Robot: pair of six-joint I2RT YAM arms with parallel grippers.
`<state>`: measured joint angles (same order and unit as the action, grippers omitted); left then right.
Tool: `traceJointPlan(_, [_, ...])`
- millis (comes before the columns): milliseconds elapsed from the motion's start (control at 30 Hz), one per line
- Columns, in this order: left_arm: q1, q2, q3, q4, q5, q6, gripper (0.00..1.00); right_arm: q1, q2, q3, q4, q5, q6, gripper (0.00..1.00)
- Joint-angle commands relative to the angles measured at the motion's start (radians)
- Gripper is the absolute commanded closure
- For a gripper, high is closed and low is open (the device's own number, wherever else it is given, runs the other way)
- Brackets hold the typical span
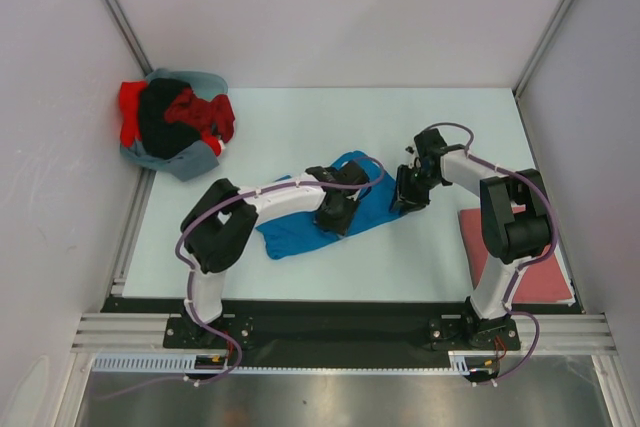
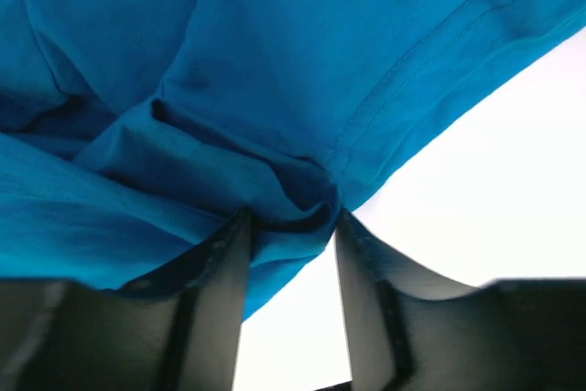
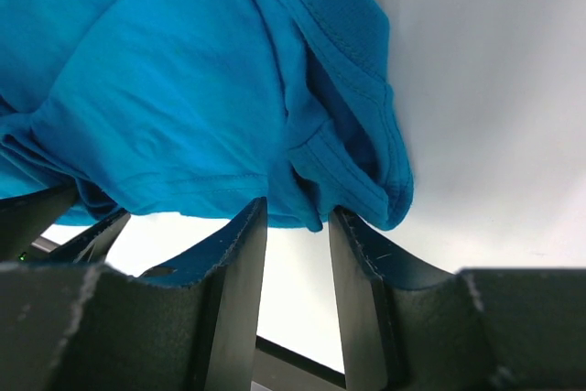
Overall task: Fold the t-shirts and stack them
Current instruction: Flatten the tshirt out
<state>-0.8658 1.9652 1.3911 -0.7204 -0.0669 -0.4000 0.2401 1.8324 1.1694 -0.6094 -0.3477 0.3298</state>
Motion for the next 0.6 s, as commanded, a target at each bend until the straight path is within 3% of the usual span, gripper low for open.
traceJointPlan(0, [-0.006,-0.06,-0.033,0.009,0.016,0.006,0.56,0.005,-0.032,0.045,-0.001,0.013,0.009,0.61])
traceJointPlan(200, [-0.006,-0.092,-0.044,0.003,-0.034,0.015,0.88,0.007,-0.004,0.055,0.013,0.03,0.011,0.63])
traceJointPlan(233, [-0.006,-0.103,-0.041,0.003,-0.048,0.018,0.99,0.007,0.004,0.058,0.01,0.032,0.009,0.64])
traceJointPlan(400, [-0.006,-0.163,-0.014,-0.013,-0.109,0.039,1.0,0.008,0.011,0.073,0.005,0.035,0.012,0.73])
traceJointPlan(567, [-0.006,-0.221,0.0,-0.04,-0.177,0.044,1.0,0.011,0.011,0.093,-0.036,0.033,0.017,1.0])
